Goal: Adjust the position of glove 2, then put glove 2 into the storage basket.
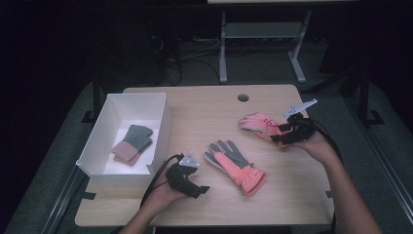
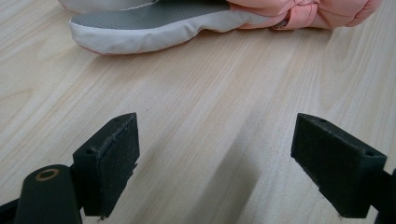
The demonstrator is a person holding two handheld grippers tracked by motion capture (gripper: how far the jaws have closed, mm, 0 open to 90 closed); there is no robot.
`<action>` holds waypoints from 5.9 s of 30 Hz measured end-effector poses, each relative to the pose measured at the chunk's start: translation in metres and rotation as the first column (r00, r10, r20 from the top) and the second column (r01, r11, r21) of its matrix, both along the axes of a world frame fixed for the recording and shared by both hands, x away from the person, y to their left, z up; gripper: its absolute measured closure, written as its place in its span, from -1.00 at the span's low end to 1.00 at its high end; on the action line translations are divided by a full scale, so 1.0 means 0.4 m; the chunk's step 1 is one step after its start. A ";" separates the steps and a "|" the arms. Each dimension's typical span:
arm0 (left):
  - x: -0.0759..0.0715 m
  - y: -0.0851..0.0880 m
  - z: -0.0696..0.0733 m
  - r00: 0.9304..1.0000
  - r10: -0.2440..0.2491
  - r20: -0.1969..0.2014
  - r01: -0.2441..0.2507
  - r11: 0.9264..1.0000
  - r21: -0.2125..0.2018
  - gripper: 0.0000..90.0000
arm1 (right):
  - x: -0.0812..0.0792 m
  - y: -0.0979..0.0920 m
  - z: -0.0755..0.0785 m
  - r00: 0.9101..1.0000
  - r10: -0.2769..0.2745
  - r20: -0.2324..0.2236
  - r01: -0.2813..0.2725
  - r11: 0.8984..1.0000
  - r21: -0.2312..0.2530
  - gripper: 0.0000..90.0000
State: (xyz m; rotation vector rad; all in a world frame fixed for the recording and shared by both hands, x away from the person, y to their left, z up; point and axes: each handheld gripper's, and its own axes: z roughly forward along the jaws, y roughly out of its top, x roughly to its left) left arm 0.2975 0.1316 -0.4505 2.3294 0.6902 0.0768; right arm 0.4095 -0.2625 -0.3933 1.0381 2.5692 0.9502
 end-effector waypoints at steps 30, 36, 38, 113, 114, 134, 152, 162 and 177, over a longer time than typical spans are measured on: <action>0.001 -0.004 -0.017 0.999 -0.017 -0.033 0.018 0.999 0.035 -0.67 | 0.192 0.011 -0.124 0.991 -0.012 -0.131 -0.001 0.995 -0.101 0.80; 0.006 -0.001 -0.016 0.999 -0.025 -0.031 0.026 0.999 0.045 -0.67 | 0.178 -0.002 -0.126 0.992 -0.052 -0.115 0.048 0.998 -0.041 0.97; 0.004 -0.002 -0.016 0.999 -0.017 -0.031 0.018 0.999 0.037 -0.67 | 0.170 -0.006 -0.122 0.992 -0.073 -0.104 0.071 0.997 -0.022 0.98; -0.002 -0.010 -0.005 1.000 -0.016 -0.007 0.016 1.000 0.008 -0.55 | -0.191 0.286 0.016 0.996 0.024 -0.083 -0.014 0.993 0.121 0.40; -0.003 -0.009 -0.003 1.000 -0.015 -0.003 0.015 1.000 0.008 -0.46 | -0.192 0.279 0.023 0.996 0.022 -0.086 -0.011 0.992 0.130 0.35; -0.016 -0.113 0.037 0.995 -0.098 0.000 0.098 0.994 -0.050 1.00 | -0.215 0.088 0.009 0.998 -0.023 0.060 0.014 0.989 0.148 1.00; -0.030 -0.238 -0.004 0.985 -0.171 -0.027 0.170 0.985 -0.033 1.00 | -0.232 0.056 -0.090 0.999 -0.005 -0.051 0.010 0.995 0.096 1.00; -0.026 -0.237 -0.009 0.985 -0.168 -0.029 0.167 0.985 -0.030 1.00 | -0.245 0.085 -0.079 0.997 0.060 -0.050 -0.054 0.992 0.112 1.00; 0.041 -0.154 0.019 1.000 -0.001 -0.003 0.001 1.000 -0.010 1.00 | -0.214 0.089 -0.128 0.995 0.076 -0.065 -0.073 0.996 0.052 1.00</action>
